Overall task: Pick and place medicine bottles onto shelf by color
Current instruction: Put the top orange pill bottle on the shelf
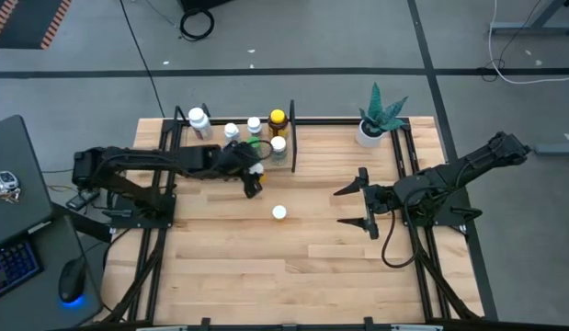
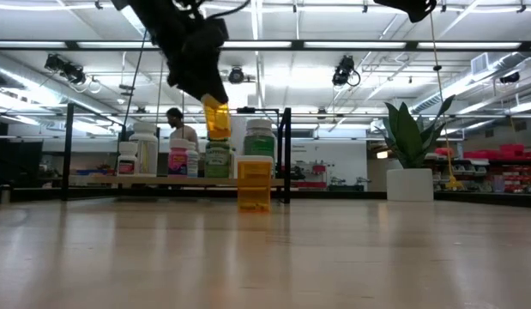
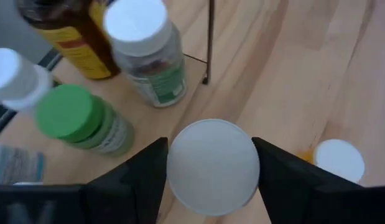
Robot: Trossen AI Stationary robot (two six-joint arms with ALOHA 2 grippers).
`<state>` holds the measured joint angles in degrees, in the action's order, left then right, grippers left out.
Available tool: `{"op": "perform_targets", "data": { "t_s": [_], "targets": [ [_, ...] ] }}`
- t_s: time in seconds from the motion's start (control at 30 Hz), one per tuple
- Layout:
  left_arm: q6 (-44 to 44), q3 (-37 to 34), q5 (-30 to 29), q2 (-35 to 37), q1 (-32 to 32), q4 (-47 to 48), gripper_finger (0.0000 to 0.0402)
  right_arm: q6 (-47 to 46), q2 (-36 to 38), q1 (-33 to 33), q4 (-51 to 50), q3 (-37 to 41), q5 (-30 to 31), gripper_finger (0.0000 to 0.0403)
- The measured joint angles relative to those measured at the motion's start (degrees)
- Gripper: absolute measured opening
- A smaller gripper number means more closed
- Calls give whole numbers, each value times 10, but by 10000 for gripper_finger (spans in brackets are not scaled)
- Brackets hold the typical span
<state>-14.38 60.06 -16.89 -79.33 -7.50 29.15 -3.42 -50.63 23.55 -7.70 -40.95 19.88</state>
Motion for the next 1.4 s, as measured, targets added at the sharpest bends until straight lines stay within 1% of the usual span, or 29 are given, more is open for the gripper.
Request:
{"op": "perform_targets", "data": {
  "t_s": [0.13,0.2,0.27,0.47,0.57,0.73,0.83,0.97,1.07,1.17,1.4],
  "targets": [
    [-5,0,0,36,-9,30,215,0,0,0,3,0,0,352],
    [-8,0,0,54,-16,56,216,0,0,0,2,0,0,352],
    [-9,0,-6,68,-25,61,220,0,0,0,3,0,0,352],
    [4,0,-28,88,-67,105,224,0,0,0,7,0,0,352],
    [20,1,-28,88,-97,109,219,1,0,0,7,0,0,352],
    [64,29,-41,89,-148,118,221,1,0,0,3,0,0,352],
    [86,50,-52,90,-186,128,223,0,0,0,1,0,1,352],
    [96,55,-51,89,-244,141,219,0,0,0,0,0,2,352],
    [101,44,-42,89,-281,141,220,-4,0,0,-1,0,2,352],
    [101,28,-34,88,-302,138,223,-5,0,0,-1,0,2,352],
    [81,-9,-31,88,-305,137,219,-8,0,0,-1,0,2,352]
  ]
}}
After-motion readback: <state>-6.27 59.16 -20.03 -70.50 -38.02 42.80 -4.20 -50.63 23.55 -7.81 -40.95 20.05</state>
